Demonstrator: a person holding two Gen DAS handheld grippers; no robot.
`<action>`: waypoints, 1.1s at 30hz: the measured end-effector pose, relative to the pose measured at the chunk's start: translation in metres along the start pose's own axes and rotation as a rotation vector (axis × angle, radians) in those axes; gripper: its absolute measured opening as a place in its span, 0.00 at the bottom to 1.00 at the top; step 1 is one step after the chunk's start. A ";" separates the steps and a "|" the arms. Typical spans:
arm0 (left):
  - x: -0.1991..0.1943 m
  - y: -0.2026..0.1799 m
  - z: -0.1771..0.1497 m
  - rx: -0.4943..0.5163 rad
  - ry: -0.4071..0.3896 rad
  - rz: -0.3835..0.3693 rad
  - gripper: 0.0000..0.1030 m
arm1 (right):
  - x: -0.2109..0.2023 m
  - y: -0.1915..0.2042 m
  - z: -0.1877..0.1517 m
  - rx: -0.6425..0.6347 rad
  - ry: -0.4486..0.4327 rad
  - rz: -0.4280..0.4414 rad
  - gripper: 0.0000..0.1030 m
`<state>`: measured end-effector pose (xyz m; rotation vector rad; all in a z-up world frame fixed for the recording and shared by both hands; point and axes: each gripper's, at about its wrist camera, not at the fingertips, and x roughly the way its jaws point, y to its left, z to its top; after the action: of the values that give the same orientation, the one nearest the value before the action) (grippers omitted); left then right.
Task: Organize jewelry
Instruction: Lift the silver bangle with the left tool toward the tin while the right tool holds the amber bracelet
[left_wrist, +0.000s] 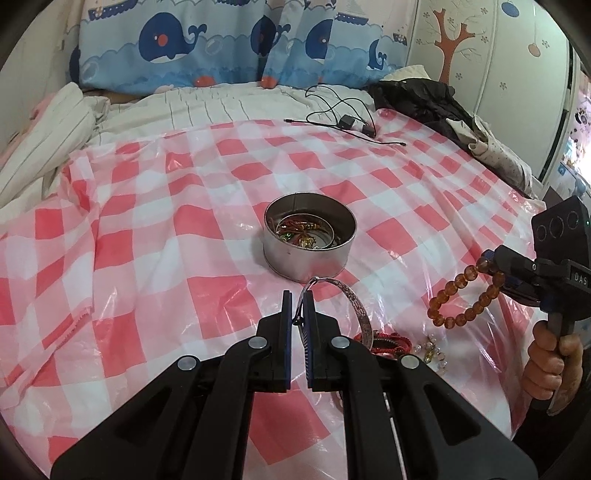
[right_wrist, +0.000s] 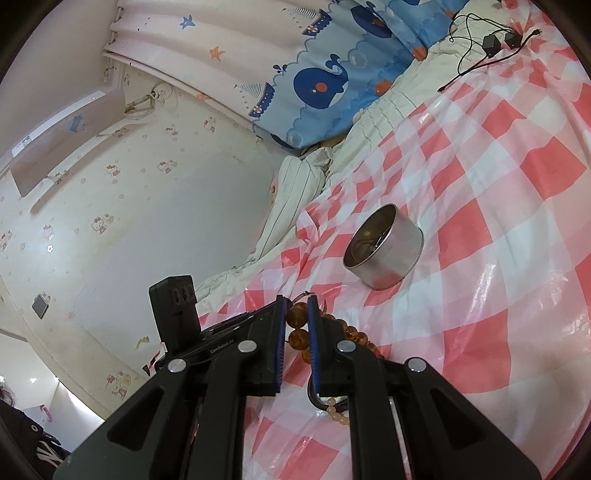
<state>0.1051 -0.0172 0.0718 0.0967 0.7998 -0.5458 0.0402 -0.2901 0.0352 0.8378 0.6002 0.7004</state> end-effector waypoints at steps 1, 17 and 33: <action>0.000 0.000 0.000 0.003 0.000 0.002 0.04 | 0.000 0.001 0.000 -0.002 0.002 0.000 0.12; -0.001 -0.003 0.002 0.015 -0.003 0.017 0.05 | 0.016 0.003 0.006 0.003 0.037 0.020 0.12; -0.002 -0.003 0.004 0.033 -0.006 0.034 0.04 | 0.033 0.005 0.019 0.014 0.052 0.048 0.12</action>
<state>0.1053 -0.0205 0.0764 0.1391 0.7822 -0.5267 0.0725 -0.2717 0.0427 0.8509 0.6340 0.7645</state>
